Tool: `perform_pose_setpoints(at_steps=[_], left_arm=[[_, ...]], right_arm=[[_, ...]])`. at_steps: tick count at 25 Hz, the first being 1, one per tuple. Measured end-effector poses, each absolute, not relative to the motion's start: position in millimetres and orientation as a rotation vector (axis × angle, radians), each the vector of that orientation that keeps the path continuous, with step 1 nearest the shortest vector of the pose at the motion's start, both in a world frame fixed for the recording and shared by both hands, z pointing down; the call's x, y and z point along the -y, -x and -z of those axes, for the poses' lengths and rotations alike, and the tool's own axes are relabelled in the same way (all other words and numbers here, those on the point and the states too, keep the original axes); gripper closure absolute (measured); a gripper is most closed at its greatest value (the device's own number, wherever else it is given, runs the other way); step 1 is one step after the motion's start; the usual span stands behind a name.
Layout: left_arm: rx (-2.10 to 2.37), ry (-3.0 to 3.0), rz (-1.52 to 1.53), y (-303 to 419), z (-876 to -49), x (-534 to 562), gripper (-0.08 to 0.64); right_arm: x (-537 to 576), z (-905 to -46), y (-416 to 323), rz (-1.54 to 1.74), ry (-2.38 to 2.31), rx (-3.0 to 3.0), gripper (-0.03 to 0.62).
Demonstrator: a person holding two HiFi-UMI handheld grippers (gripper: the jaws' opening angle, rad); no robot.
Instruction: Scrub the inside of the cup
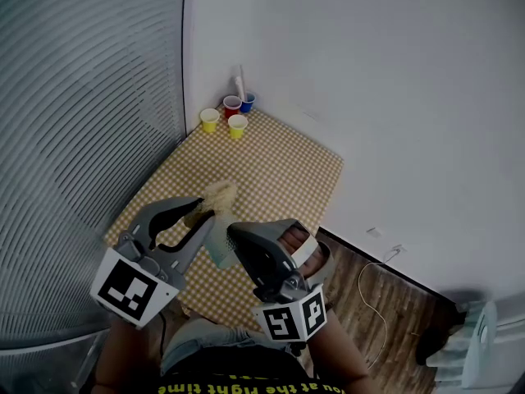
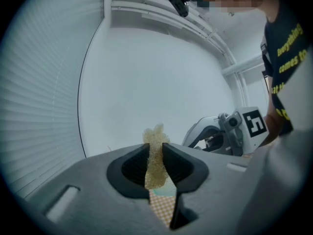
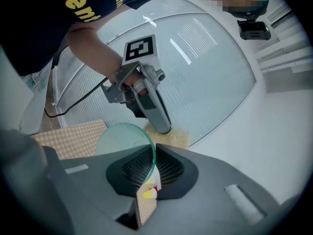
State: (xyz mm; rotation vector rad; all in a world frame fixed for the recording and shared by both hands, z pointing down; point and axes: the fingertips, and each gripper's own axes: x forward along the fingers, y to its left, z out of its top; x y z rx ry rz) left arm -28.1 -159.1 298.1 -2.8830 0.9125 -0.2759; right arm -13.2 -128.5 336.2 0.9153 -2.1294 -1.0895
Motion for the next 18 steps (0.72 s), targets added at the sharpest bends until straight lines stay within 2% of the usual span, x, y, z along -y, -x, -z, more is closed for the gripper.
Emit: perform_pose_setpoints(at_steps=[8,18], left_arm=[[-0.935,2.843,0.329,32.3,-304.2,168.6,0.474],[-0.795,2.880,0.254,7.4,-288.4,147.8,0.474]], right_arm=[[118.6,-340.1,20.8,1.107,-0.885,2.145,0.568],[122.9,-343.4,18.6,1.102,-0.886,2.125,0.568]])
